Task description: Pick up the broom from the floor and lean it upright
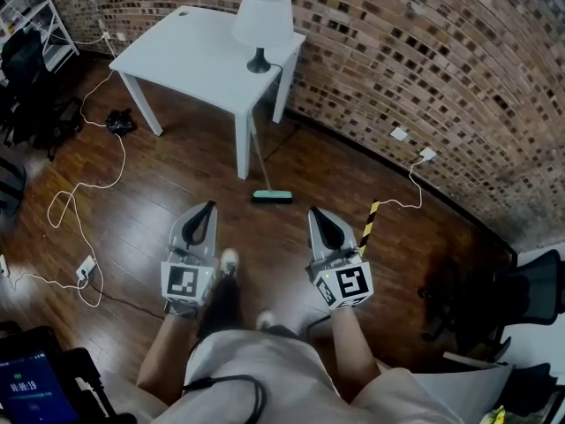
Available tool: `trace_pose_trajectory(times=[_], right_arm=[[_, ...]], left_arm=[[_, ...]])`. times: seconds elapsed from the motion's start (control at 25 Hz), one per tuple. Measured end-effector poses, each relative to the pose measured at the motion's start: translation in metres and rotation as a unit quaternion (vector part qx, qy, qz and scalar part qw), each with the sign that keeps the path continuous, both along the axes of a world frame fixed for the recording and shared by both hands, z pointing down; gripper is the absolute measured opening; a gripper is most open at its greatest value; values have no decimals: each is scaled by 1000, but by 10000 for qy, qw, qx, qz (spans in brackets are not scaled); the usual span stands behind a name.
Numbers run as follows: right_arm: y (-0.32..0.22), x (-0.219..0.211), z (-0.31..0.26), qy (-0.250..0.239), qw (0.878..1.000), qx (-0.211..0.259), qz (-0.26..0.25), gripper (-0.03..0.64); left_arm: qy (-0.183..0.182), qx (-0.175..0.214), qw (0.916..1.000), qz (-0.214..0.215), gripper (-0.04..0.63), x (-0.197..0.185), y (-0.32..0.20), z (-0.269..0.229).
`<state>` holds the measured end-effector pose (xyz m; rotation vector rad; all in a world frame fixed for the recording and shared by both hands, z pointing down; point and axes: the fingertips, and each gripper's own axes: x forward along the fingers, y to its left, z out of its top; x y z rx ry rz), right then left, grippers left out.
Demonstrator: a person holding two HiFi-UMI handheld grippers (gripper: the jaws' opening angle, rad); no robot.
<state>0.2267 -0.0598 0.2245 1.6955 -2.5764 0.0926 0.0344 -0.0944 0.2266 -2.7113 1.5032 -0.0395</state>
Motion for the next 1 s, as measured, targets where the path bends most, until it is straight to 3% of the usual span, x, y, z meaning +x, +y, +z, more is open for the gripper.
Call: trace_pose_trajectory(times=[0.36,0.8,1.0], right_arm=[[81,15,-8,75,9999,-142,-59,12],[86,-13,-27,-10,9999,11,101,12],[81,-25,-29,-138,9997,55,211,12]], left_arm=[[41,-34,9999,-101,2,18,81,-10],[-55,154,9999,-27,2,-14,78,-30],[-4,21,10000,-1,1,-29,73,-29]])
